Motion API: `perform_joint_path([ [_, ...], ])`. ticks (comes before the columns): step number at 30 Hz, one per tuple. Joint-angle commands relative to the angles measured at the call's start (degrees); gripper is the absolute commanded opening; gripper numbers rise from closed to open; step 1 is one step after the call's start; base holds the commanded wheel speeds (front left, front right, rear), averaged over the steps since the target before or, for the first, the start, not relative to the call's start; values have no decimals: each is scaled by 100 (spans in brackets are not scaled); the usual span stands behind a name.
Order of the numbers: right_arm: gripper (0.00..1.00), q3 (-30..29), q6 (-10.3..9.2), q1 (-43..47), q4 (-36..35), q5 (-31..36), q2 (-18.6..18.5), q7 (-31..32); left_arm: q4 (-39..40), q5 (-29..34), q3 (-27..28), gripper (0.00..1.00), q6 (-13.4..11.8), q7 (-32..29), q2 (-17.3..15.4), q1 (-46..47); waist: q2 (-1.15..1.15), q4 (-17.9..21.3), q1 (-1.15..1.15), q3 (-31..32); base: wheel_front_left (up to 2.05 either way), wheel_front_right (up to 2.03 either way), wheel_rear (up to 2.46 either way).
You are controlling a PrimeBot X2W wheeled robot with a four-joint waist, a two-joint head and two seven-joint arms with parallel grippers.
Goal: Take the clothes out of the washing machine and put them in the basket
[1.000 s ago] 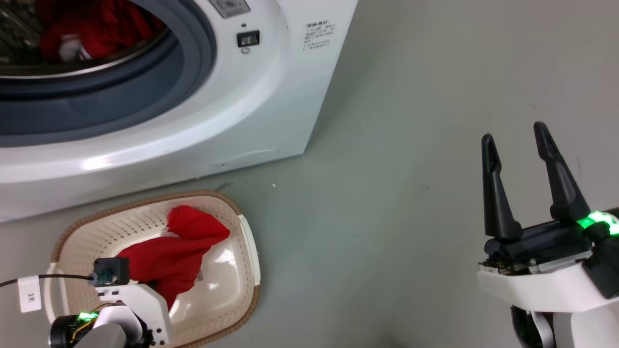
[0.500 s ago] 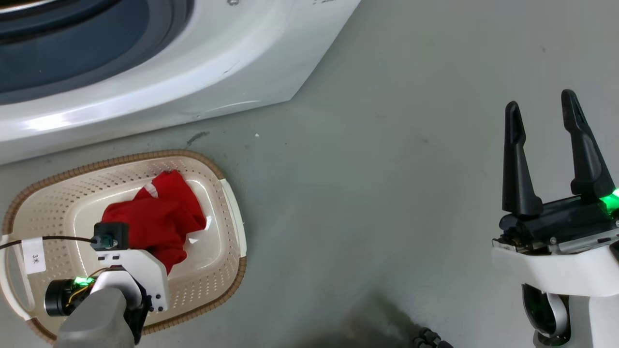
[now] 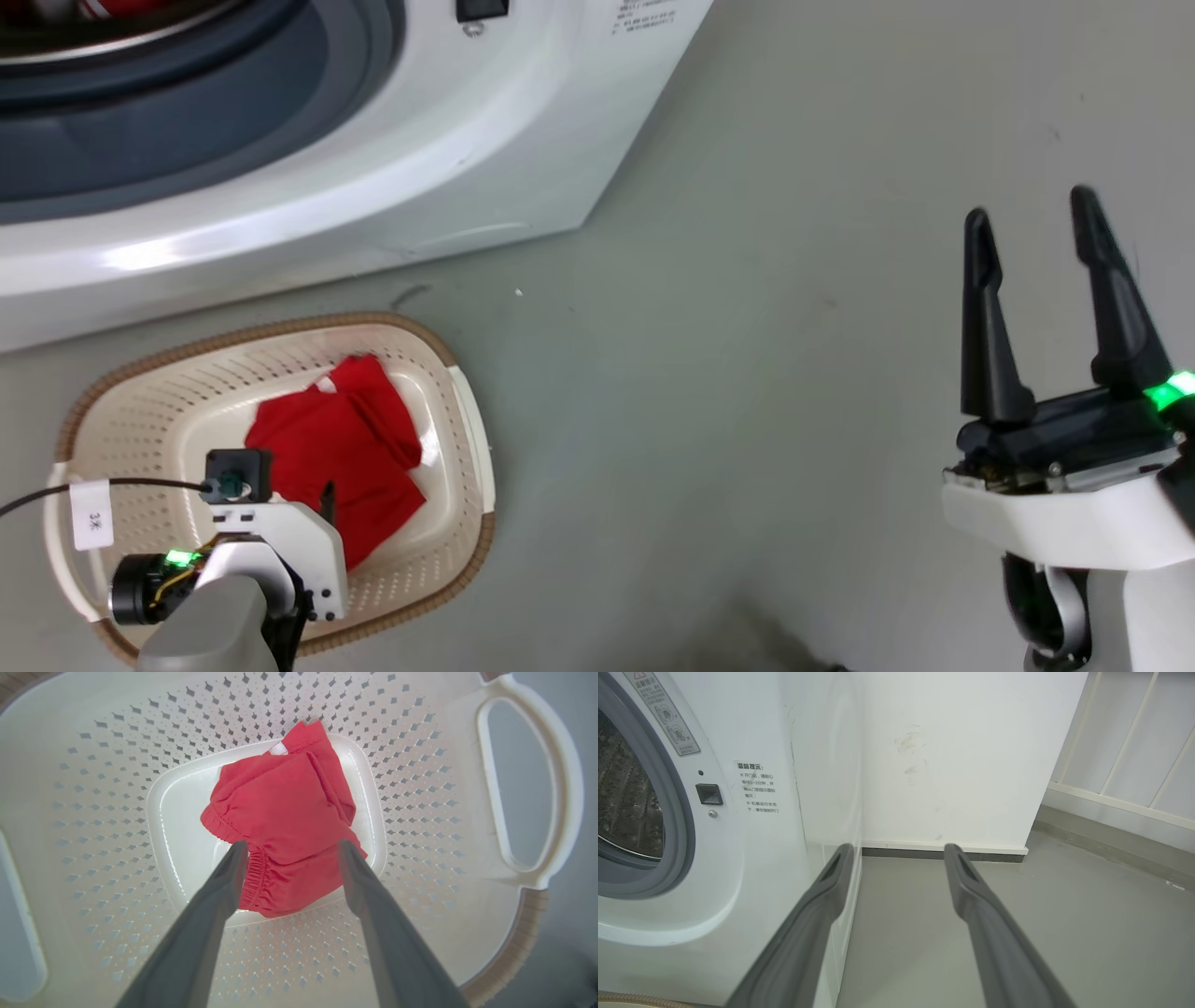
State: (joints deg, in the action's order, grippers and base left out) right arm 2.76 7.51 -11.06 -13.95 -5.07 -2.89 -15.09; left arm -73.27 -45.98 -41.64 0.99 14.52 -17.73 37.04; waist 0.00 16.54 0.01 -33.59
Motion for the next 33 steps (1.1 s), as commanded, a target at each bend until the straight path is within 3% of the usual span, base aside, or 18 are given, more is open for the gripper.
perform_joint_path([
  [1, 100, 17, -4, 101, 44, 11, 3, -12, 37, 42, 31, 100, -26, 46, 6, -100, 0, -105, -1, 231, 0, 0, 0],
  [13, 100, 43, -4, 593, 349, 140, 1, -12, 1957, 959, 1133, 100, -593, 68, -219, -1146, 0, -433, -1, 1296, 0, 0, 0],
  [22, 100, 78, -4, 922, 449, 177, 2, -12, 2946, 1731, 2116, 100, -706, 69, -46, -1995, 0, -542, -1, 1871, 0, 0, 0],
  [33, 100, 68, -4, 1208, 503, 250, 2, -12, 4404, 2865, 3187, 100, -630, 70, 217, -2622, 0, -688, -1, 2323, 0, 0, 0],
])
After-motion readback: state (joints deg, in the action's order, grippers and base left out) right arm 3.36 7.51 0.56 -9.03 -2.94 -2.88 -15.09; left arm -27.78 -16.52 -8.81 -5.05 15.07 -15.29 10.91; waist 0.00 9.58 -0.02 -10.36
